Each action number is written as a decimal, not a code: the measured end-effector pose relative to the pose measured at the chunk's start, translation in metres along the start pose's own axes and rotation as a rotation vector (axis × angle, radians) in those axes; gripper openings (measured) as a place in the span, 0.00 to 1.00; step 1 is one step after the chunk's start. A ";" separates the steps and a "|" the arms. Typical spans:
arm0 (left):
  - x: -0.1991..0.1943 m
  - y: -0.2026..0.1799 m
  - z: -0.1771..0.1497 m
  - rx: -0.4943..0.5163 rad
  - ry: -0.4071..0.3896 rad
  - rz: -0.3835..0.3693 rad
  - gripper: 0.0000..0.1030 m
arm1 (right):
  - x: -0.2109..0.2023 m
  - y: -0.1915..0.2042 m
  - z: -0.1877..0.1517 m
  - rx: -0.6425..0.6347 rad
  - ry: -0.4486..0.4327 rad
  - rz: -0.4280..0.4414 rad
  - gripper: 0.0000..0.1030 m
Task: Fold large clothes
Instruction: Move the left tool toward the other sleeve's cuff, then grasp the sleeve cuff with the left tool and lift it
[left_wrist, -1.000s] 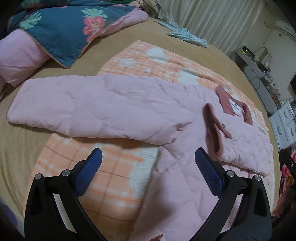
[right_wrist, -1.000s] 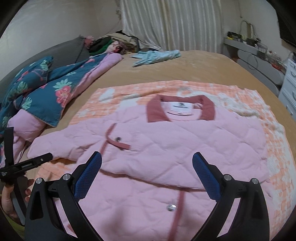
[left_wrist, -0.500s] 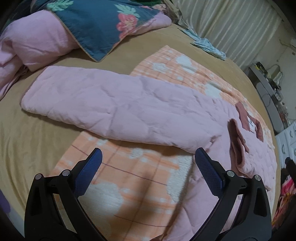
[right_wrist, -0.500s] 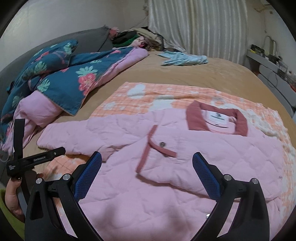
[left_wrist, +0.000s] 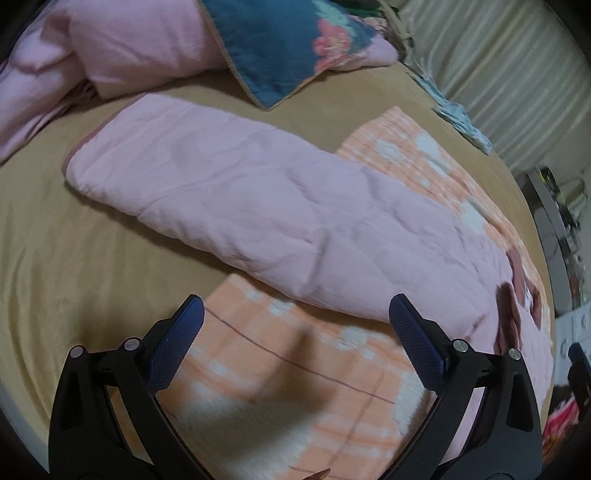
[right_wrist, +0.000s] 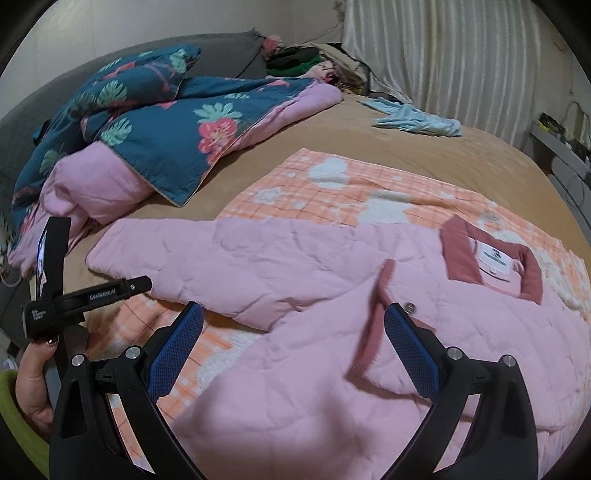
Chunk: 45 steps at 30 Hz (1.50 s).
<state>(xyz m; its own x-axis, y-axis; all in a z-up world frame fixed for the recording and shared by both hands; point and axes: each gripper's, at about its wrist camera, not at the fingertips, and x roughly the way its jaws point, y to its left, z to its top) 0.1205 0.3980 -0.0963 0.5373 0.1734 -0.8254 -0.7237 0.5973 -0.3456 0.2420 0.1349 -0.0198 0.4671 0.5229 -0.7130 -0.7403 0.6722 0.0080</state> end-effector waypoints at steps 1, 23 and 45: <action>0.003 0.004 0.002 -0.017 0.001 0.006 0.91 | 0.005 0.004 0.002 -0.009 0.007 0.004 0.95; 0.032 0.090 0.058 -0.331 -0.106 0.013 0.90 | 0.053 0.021 0.016 -0.004 0.042 0.020 0.95; -0.138 -0.007 0.060 -0.070 -0.516 -0.137 0.09 | -0.026 -0.071 -0.016 0.147 -0.011 -0.073 0.95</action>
<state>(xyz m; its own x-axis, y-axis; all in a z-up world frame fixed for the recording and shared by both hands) 0.0775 0.4166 0.0470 0.7592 0.4701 -0.4501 -0.6496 0.5910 -0.4783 0.2749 0.0650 -0.0125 0.5226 0.4753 -0.7078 -0.6261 0.7775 0.0598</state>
